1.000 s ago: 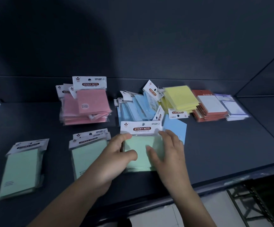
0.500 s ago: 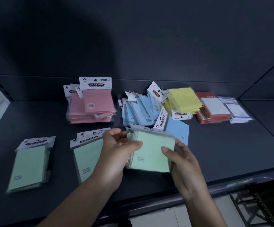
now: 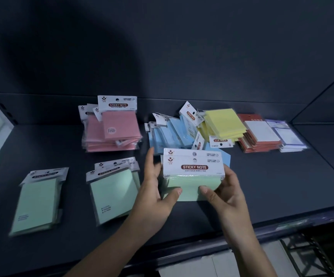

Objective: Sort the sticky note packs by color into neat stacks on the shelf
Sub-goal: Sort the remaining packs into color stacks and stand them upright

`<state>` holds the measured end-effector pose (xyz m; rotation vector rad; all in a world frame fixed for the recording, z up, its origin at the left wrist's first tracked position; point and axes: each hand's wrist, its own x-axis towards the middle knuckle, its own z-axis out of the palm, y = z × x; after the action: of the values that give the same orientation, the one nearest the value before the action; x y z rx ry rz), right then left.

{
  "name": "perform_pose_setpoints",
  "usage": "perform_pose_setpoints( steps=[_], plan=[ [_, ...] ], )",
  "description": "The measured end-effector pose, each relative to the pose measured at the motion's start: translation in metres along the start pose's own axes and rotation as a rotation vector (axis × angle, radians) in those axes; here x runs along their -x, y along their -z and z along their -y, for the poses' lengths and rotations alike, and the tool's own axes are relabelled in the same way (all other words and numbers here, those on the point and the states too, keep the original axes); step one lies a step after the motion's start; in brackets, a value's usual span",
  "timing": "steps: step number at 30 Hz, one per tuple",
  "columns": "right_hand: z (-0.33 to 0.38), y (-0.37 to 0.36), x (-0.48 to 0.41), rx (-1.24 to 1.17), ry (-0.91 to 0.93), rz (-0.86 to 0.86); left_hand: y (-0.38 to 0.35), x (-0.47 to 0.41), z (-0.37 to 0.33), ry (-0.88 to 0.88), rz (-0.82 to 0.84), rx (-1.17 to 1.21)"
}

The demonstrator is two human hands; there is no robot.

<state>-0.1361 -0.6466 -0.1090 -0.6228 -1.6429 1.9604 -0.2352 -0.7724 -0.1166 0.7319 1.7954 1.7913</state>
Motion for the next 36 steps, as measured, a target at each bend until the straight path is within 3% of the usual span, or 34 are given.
perform_pose_setpoints(
  steps=[6,12,19,24,31,36],
  plan=[
    [-0.011,0.001,-0.004,0.162,0.065,0.099,-0.006,-0.002,0.013,-0.022,0.025,-0.165],
    [-0.004,-0.018,-0.017,0.122,0.167,0.005,0.024,-0.014,-0.020,-0.101,0.064,-0.147],
    [0.030,-0.134,-0.060,0.112,0.287,0.237,0.134,-0.023,-0.057,-0.283,-0.219,-0.081],
    [0.017,-0.232,-0.098,0.331,0.180,0.403,0.220,-0.037,-0.044,-0.218,-0.451,-0.143],
    [-0.026,-0.279,-0.123,0.854,0.241,0.325,0.258,-0.056,-0.001,-0.069,-0.537,-0.297],
    [-0.022,-0.285,-0.128,1.034,0.333,0.282,0.266,-0.070,0.007,-0.068,-0.577,-0.347]
  ],
)
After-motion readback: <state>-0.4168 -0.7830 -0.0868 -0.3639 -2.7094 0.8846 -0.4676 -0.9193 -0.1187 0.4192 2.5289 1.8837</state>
